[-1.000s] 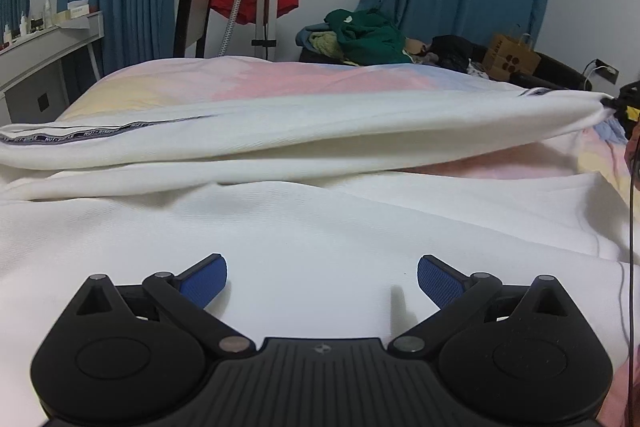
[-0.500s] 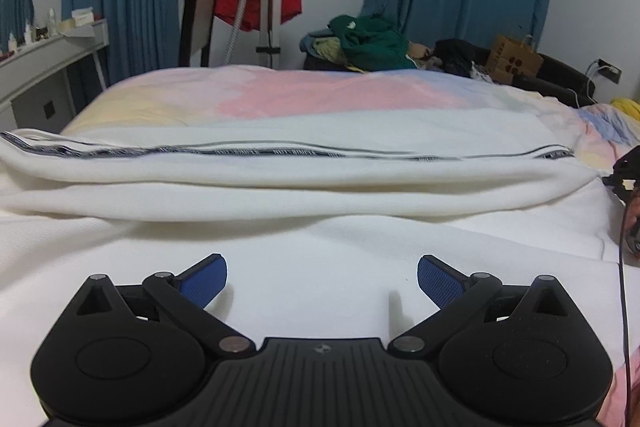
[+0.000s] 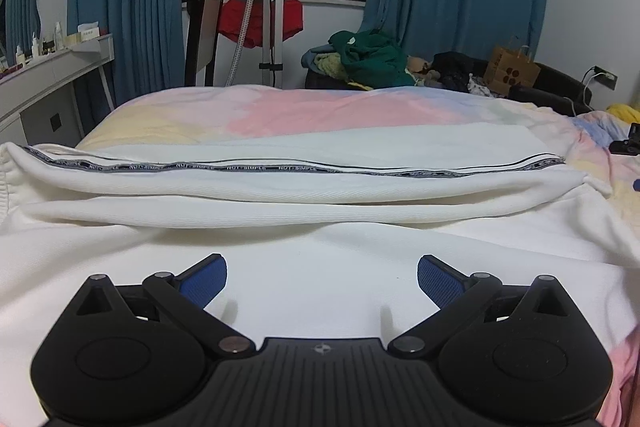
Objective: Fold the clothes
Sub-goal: 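Move the left gripper to the elastic waistband of the folded pants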
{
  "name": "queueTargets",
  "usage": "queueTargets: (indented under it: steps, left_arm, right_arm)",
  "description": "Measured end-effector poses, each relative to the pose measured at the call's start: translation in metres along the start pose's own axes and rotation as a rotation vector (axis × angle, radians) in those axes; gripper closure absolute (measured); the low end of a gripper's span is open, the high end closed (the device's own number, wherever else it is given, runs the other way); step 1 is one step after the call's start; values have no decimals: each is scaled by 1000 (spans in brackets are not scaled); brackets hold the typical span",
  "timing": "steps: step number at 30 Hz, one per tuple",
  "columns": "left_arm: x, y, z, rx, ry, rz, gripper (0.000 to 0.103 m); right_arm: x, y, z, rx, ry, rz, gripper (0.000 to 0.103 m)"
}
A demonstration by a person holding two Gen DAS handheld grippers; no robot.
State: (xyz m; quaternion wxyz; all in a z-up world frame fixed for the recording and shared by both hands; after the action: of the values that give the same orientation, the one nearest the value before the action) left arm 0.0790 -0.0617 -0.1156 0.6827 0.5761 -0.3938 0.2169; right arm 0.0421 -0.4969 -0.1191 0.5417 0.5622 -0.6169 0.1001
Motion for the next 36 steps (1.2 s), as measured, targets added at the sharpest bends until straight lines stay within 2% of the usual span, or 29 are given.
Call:
queueTargets:
  steps: [5,7,9,12,15,19,21,24,26,29,32,36]
  left_arm:
    - [-4,23,3,12,-16,25,1]
    - [-4,30,-1,4,8,17,1]
    - [-3,36,-14,-5,74,14,1]
    - [8,36,-53,6,206,4,1]
    - [25,28,-108,23,386,-15,1]
    - [44,-2,-187,7,658,-64,5]
    - [50,-17,-212,16,729,-67,7]
    - [55,-44,-232,29,771,-105,11]
    - [58,-55,-233,58,755,-125,12]
    - [65,-65,-232,71,735,-127,11]
    - [69,-66,-236,68,767,-123,12]
    - [81,-52,-237,59,798,-100,28]
  right_arm:
    - [-17,47,-43,155,126,-82,22]
    - [-23,63,-56,199,148,-102,22]
    - [-32,74,-66,217,170,-129,22]
    - [-46,80,-74,222,193,-183,22]
    - [-53,76,-72,210,158,-238,22]
    - [-57,71,-74,209,158,-235,22]
    - [-60,65,-75,205,153,-241,22]
    - [-67,52,-76,186,151,-261,22]
    - [-72,41,-76,166,151,-282,22]
    - [-78,27,-75,149,129,-313,22]
    - [-80,16,-73,145,87,-326,22]
    - [-80,11,-75,132,85,-320,22]
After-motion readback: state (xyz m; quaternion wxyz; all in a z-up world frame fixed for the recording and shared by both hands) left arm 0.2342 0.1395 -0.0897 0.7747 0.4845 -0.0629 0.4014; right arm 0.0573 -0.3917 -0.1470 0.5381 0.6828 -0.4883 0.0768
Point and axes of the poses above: each gripper's, at about its wrist camera, not at the fingertips, and y roughly against the way its jaws point, z to its right, x to its top, the point moved 2 cm from there along -y, roughly the way its jaws point, and after that the axes turned 3 degrees about -z, right-handed, at the moved point
